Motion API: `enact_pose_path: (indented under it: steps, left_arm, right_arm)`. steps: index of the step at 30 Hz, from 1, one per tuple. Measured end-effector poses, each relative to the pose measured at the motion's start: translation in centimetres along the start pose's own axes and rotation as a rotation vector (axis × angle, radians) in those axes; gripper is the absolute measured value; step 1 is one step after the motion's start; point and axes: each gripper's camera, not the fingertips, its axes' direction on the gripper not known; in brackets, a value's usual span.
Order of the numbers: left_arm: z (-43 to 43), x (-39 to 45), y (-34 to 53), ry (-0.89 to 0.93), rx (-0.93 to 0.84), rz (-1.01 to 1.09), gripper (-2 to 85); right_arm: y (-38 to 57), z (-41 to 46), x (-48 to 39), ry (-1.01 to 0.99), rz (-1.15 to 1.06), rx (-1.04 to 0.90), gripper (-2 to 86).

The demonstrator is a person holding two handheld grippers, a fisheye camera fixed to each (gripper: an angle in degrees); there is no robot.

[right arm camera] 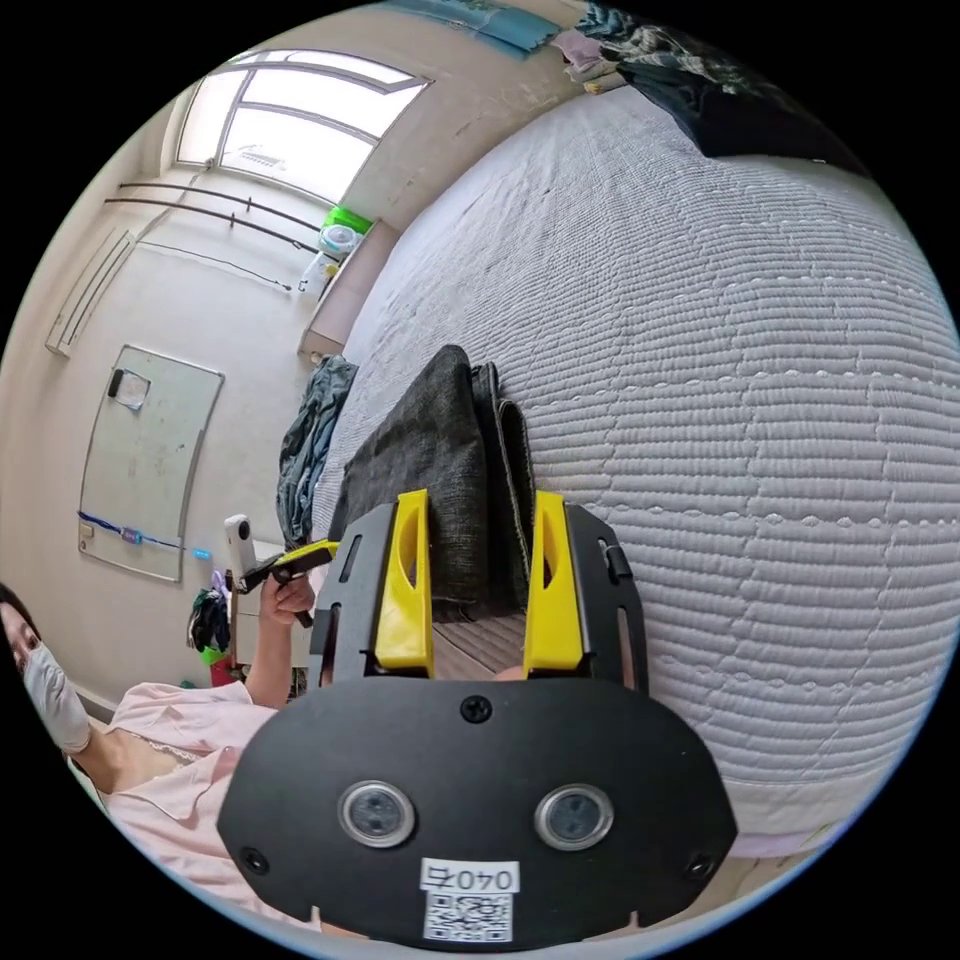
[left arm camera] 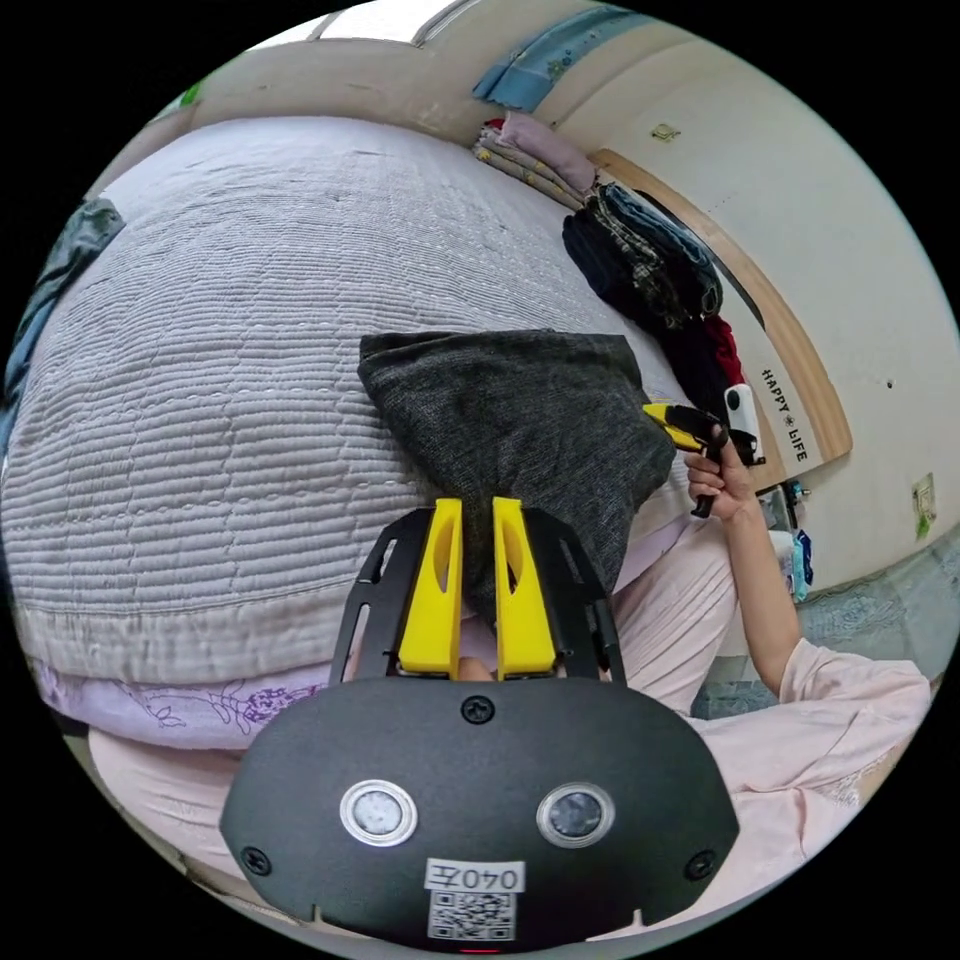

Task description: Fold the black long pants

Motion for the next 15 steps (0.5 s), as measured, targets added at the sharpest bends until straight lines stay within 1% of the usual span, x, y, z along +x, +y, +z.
enact_pose_path:
  steps: [2, 4, 6, 7, 8, 9, 11, 12, 15]
  left_arm:
    - [-1.0, -0.8, -0.7, 0.093, 0.004, 0.04, -1.1]
    - [-2.2, -2.0, -1.5, 0.146, 0.013, 0.075, -1.3]
    - [-3.0, -3.2, -2.2, 0.093, 0.005, 0.108, -1.3]
    - [-2.8, -3.7, -2.5, 0.015, -0.021, 0.137, -1.2]
    - [-1.8, -4.1, -2.8, -0.027, -0.083, 0.161, -1.0]
    - [-1.2, -4.3, -2.9, -0.029, -0.108, 0.163, -0.9]
    - [0.2, -4.5, -3.0, -0.033, -0.123, 0.167, 0.3]
    - [0.4, -4.3, -3.0, -0.043, -0.124, 0.181, 0.8]
    - [1.8, -3.3, -2.8, -0.128, -0.103, 0.223, 3.1]
  right_arm:
    - [-0.4, 0.0, -0.4, 0.017, -0.003, -0.026, 11.5]
    - [-0.5, 0.0, -1.4, 0.016, -0.045, -0.086, 11.4]
    - [-0.3, 0.8, -2.1, -0.029, -0.093, -0.166, 11.8]
    - [-0.1, 1.3, -2.3, -0.052, -0.11, -0.195, 12.2]
    - [-0.1, 1.4, -2.2, -0.056, -0.109, -0.193, 12.5]
    - [-0.2, 1.2, -1.8, -0.059, -0.091, -0.166, 13.1]
    - [-0.5, 0.5, -0.8, -0.073, -0.047, -0.104, 13.6]
    - [-0.8, 0.1, -0.1, -0.111, -0.021, -0.083, 13.6]
    - [-1.6, 0.5, 0.9, -0.157, 0.003, -0.113, 13.8]
